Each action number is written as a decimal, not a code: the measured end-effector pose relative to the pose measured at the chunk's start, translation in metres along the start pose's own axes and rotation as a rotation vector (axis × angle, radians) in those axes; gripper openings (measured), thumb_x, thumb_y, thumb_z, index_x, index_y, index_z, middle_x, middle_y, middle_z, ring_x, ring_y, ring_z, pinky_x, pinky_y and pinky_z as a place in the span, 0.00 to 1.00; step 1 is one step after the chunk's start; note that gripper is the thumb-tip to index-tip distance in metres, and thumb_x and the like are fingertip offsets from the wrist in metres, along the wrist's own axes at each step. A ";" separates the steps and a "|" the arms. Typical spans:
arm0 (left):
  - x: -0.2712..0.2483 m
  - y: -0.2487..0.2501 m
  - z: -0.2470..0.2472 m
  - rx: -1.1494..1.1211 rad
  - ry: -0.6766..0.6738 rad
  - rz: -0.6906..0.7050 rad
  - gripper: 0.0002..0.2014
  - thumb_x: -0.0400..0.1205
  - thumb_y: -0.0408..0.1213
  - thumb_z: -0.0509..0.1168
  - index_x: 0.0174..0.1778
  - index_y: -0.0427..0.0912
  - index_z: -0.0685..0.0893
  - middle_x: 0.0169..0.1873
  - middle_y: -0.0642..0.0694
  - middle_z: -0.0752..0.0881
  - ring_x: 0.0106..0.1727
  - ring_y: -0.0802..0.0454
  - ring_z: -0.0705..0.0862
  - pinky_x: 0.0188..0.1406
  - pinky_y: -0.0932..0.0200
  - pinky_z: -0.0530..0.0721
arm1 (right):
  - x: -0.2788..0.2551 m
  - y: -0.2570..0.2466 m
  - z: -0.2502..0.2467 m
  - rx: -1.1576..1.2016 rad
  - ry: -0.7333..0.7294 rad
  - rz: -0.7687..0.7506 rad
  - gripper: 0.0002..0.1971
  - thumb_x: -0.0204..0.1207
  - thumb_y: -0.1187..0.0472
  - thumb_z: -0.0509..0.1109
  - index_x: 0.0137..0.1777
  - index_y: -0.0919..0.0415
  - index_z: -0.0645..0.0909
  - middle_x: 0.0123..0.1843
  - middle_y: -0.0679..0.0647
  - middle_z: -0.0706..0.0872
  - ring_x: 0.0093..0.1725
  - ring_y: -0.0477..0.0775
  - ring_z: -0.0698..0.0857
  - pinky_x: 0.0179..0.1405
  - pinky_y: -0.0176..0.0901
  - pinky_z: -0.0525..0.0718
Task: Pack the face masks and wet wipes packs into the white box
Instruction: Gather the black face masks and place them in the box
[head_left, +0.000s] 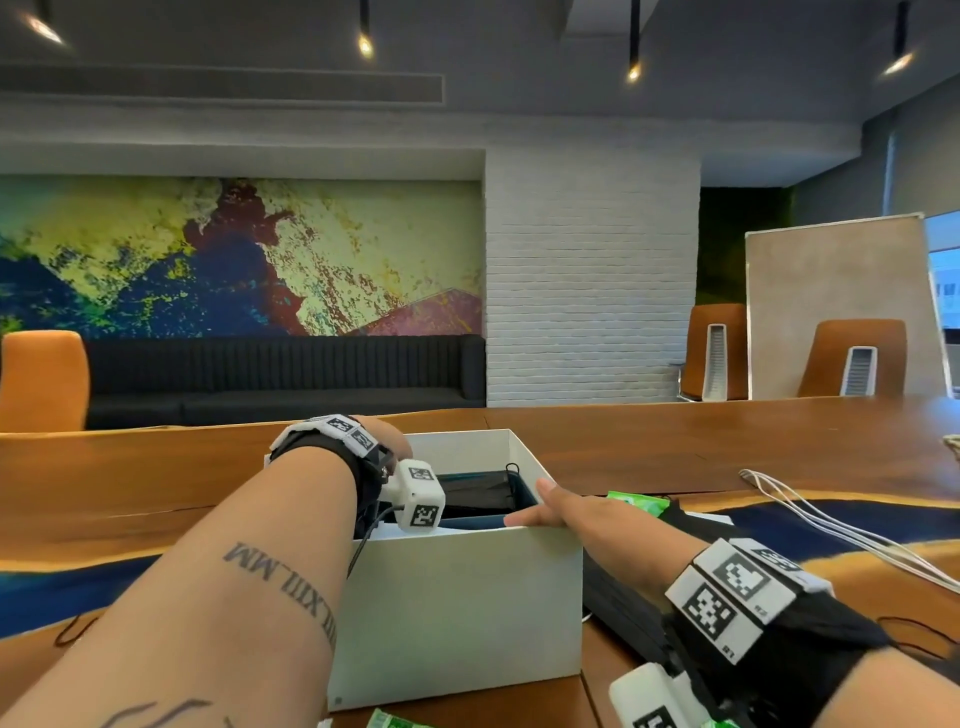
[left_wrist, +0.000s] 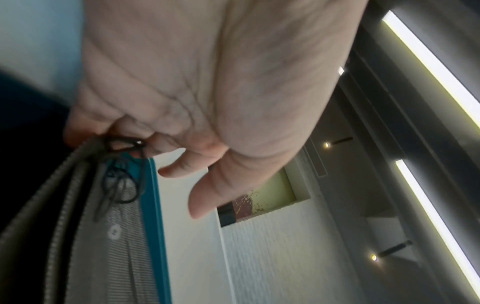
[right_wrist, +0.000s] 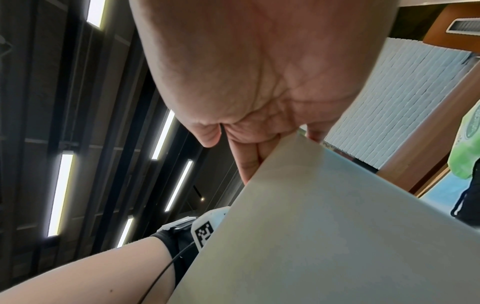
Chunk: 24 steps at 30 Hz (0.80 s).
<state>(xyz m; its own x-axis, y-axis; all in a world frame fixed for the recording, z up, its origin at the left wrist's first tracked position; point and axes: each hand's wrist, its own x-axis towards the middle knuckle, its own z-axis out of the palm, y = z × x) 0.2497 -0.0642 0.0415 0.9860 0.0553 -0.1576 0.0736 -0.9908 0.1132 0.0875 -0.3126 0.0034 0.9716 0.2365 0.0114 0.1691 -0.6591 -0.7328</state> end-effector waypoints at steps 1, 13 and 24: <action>-0.011 0.004 -0.003 -0.083 -0.014 0.037 0.10 0.80 0.40 0.63 0.53 0.41 0.82 0.52 0.42 0.85 0.43 0.48 0.80 0.41 0.60 0.80 | 0.000 0.000 0.000 0.011 0.003 -0.001 0.30 0.81 0.35 0.39 0.60 0.36 0.83 0.74 0.50 0.73 0.64 0.47 0.69 0.68 0.42 0.57; -0.070 -0.018 -0.031 -0.946 -0.041 0.097 0.22 0.88 0.41 0.57 0.78 0.42 0.66 0.74 0.38 0.73 0.67 0.40 0.79 0.60 0.44 0.80 | -0.002 -0.005 0.005 0.073 0.054 0.022 0.29 0.82 0.36 0.41 0.59 0.41 0.85 0.69 0.51 0.74 0.61 0.47 0.70 0.62 0.39 0.57; -0.152 -0.127 0.003 -1.006 0.062 -0.121 0.17 0.84 0.43 0.63 0.68 0.44 0.75 0.59 0.38 0.83 0.56 0.42 0.85 0.39 0.48 0.85 | 0.006 -0.007 0.009 -0.253 0.033 -0.001 0.26 0.80 0.38 0.57 0.69 0.52 0.80 0.69 0.52 0.81 0.69 0.54 0.78 0.75 0.49 0.69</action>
<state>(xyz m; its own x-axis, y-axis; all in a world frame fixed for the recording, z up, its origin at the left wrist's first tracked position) 0.0897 0.0531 0.0486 0.9676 0.1824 -0.1749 0.2371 -0.4161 0.8778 0.0903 -0.2996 0.0024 0.9756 0.2165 0.0376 0.2023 -0.8177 -0.5389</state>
